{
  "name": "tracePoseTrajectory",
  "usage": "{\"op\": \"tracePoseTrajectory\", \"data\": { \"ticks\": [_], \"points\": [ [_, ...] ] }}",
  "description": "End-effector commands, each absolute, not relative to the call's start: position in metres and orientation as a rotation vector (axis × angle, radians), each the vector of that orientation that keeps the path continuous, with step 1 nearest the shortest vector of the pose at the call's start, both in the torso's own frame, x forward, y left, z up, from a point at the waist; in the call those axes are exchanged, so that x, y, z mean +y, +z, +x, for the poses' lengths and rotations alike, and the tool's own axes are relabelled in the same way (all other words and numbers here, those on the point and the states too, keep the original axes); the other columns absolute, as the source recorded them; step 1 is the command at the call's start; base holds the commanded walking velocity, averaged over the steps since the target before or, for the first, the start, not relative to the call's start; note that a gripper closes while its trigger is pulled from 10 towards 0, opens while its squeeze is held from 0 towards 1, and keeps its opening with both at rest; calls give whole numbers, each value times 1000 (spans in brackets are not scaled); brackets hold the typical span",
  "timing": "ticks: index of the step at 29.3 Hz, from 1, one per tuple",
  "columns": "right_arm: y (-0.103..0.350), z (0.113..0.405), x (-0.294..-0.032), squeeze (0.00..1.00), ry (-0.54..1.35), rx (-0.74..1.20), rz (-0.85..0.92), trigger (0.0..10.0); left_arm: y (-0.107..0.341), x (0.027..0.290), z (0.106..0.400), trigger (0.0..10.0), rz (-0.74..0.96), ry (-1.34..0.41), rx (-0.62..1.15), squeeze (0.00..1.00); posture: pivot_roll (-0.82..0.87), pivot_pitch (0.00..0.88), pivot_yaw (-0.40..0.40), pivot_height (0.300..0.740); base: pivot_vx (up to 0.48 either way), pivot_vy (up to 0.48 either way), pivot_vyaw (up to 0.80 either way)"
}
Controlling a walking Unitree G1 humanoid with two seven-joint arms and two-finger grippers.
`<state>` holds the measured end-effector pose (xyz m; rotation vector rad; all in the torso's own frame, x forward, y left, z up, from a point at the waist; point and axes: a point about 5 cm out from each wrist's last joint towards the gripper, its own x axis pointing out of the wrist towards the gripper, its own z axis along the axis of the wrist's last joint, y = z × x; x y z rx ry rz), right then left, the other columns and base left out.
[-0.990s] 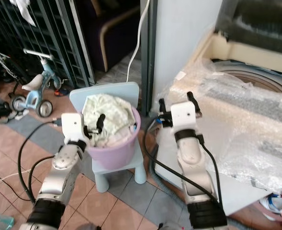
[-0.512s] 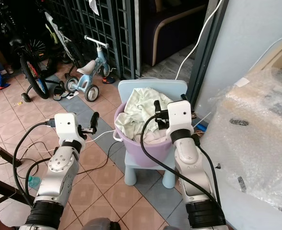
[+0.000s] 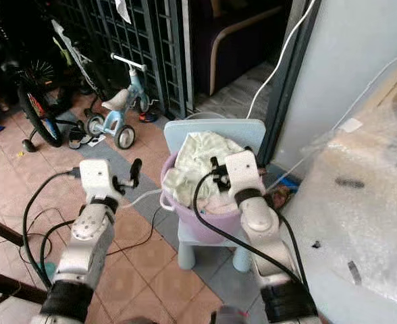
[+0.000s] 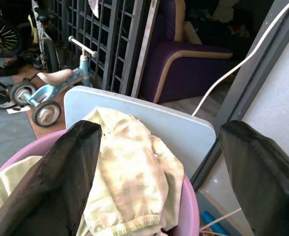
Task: Clothes washing
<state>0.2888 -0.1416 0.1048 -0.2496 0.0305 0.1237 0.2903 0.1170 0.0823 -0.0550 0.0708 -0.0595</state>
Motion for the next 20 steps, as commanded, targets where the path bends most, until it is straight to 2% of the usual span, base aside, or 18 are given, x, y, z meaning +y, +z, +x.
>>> {"op": "tracePoseTrajectory", "data": {
  "ticks": [1, 6, 11, 18, 20],
  "points": [
    [112, 291, -131, 0, 154, -1, -224, 10000, 82, 124, 289, 10000, -47, -32, 70, 0, -33, 0, 46, 740, 439, 0, 0],
    [111, 294, -133, 0, 156, 25, -253, 10000, 79, 123, 288, 10000, -46, -33, 92, 0, -31, 0, 44, 740, 467, 0, 0],
    [87, 295, -142, 0, 116, 168, -357, 10000, 74, 122, 286, 10000, 2, -42, 120, 0, -22, 0, 39, 740, 341, 0, 0],
    [78, 296, -147, 0, 84, 230, -381, 10000, 72, 127, 281, 10000, 6, -27, 135, 0, -11, 0, 33, 740, 461, 0, 0],
    [69, 294, -147, 0, 95, 294, -394, 10000, 73, 127, 280, 10000, -20, -19, 138, 0, -7, 0, 30, 740, 122, 0, 0]
  ]
}}
